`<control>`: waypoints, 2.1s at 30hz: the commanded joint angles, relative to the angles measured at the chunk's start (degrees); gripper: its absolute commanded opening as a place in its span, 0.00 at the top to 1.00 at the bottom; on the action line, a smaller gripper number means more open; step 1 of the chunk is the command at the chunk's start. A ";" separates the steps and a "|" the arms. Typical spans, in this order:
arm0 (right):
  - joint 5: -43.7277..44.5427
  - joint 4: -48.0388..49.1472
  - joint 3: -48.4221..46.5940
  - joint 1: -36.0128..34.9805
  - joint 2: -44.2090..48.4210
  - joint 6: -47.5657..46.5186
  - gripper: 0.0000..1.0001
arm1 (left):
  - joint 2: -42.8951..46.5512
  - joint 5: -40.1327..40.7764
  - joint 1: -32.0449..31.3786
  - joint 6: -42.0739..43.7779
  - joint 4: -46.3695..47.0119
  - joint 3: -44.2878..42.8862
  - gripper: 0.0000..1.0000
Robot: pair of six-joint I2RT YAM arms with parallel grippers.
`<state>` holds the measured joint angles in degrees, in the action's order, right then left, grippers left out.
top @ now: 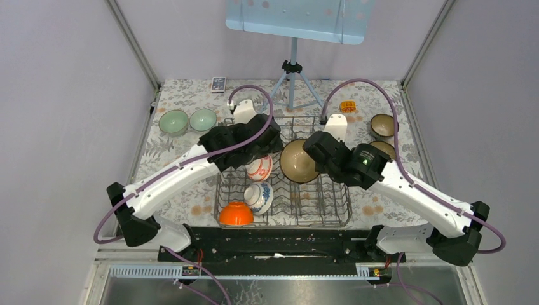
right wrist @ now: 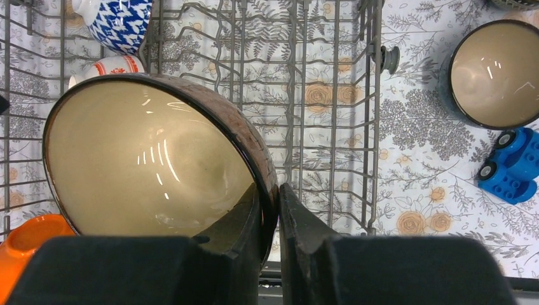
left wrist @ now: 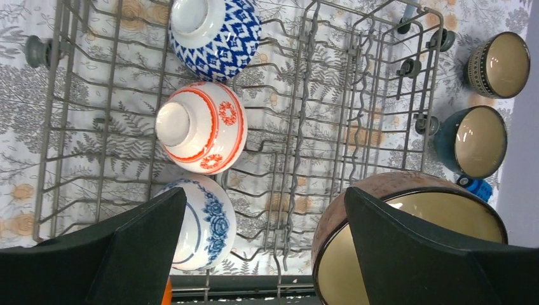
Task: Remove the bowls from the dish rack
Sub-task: Place the bowl at the center of the board.
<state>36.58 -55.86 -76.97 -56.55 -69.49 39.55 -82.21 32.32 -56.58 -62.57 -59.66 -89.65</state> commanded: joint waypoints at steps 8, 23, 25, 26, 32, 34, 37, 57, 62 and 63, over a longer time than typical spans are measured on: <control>2.97 1.75 -3.24 0.87 -3.01 9.97 1.00 | 9.47 -8.70 2.72 4.86 16.61 9.12 0.01; -8.70 6.79 1.80 6.26 -0.60 15.39 1.00 | 4.31 -18.63 2.78 7.69 16.16 12.07 0.01; -10.17 7.87 2.93 7.06 0.21 15.59 1.00 | 4.62 -17.73 2.79 8.32 16.36 11.95 0.01; -10.60 8.28 3.49 7.39 0.56 15.71 1.00 | 4.75 -17.19 2.72 8.79 16.45 11.80 0.04; -12.70 9.97 5.33 8.72 1.94 15.68 1.00 | 3.63 -16.97 2.79 11.95 16.60 10.15 0.32; -13.28 10.34 5.26 8.79 1.99 15.81 1.00 | 2.63 -17.60 2.77 12.72 16.61 9.63 0.40; -13.89 10.74 5.25 8.88 2.15 15.73 1.00 | 1.98 -17.72 2.78 12.93 16.63 9.56 0.42; -15.46 11.99 5.27 8.85 1.58 15.49 1.00 | -0.67 -18.56 2.72 15.36 16.64 7.93 0.90; -16.04 12.20 5.17 8.83 1.38 14.15 1.00 | -0.37 -18.62 2.78 15.54 16.81 8.00 1.00; -16.31 12.25 5.17 8.83 1.31 13.69 1.00 | -0.13 -18.49 2.72 15.62 17.04 8.12 1.00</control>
<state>20.78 -49.25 -70.50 -48.10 -70.11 52.73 -83.48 14.17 -54.00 -46.96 -45.21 -79.11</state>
